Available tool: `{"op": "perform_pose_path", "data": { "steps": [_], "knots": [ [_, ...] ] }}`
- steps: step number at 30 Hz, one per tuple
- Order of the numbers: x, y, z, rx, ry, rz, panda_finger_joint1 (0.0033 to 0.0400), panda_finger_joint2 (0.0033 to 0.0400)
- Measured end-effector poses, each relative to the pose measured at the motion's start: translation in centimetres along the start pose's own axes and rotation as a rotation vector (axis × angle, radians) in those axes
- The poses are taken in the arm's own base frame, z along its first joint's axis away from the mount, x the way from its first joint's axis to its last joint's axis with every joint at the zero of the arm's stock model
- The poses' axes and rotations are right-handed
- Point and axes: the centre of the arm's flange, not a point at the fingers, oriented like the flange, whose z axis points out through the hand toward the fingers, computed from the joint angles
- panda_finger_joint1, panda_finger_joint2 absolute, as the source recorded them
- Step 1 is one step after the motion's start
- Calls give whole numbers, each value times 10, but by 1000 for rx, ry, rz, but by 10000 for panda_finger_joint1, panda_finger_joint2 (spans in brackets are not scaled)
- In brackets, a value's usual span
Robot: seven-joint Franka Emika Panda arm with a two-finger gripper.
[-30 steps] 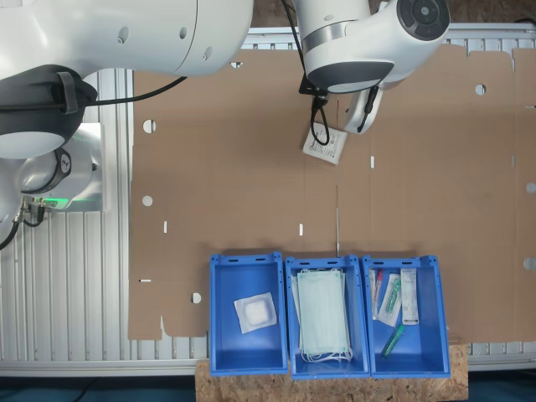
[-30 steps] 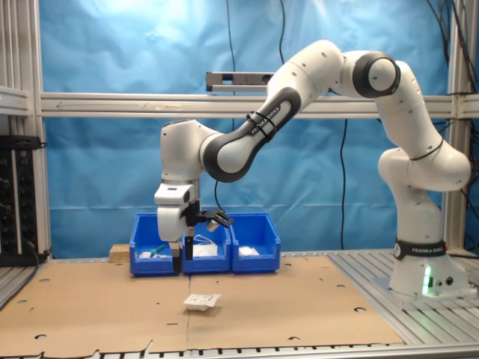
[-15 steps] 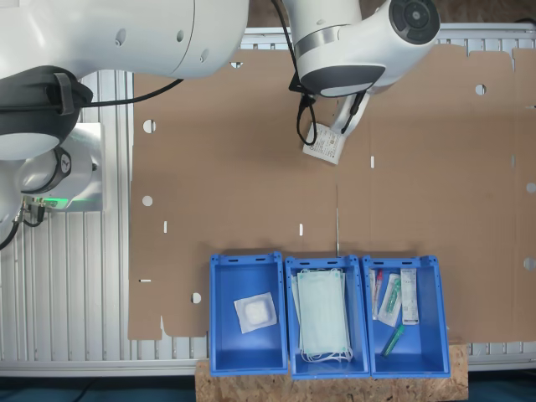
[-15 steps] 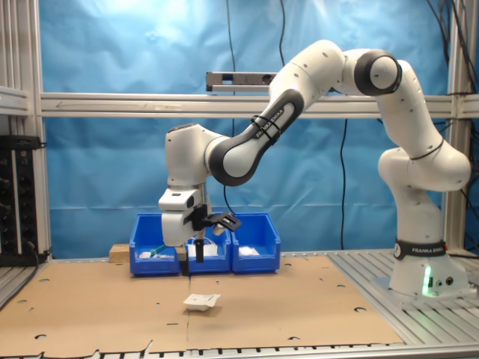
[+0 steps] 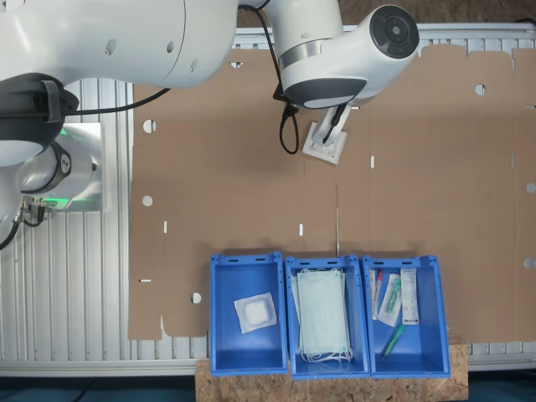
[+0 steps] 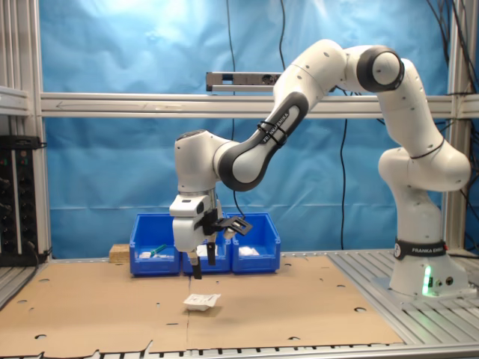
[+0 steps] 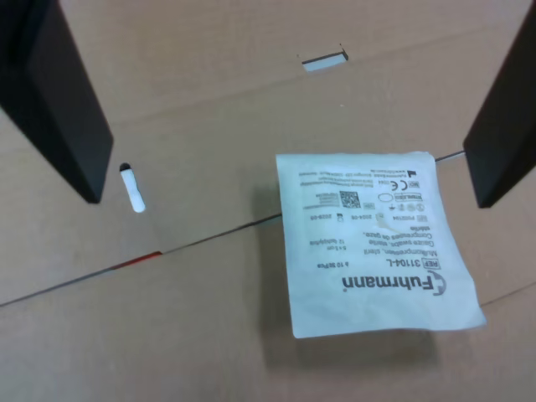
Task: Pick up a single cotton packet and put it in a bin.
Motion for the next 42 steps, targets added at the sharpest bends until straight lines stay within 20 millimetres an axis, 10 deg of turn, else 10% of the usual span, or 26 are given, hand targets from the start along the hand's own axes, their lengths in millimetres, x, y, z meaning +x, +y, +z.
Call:
{"op": "perform_pose_path", "data": {
  "steps": [42],
  "knots": [
    [-38,-20,70,-37,15,8,400,400]
  ]
}}
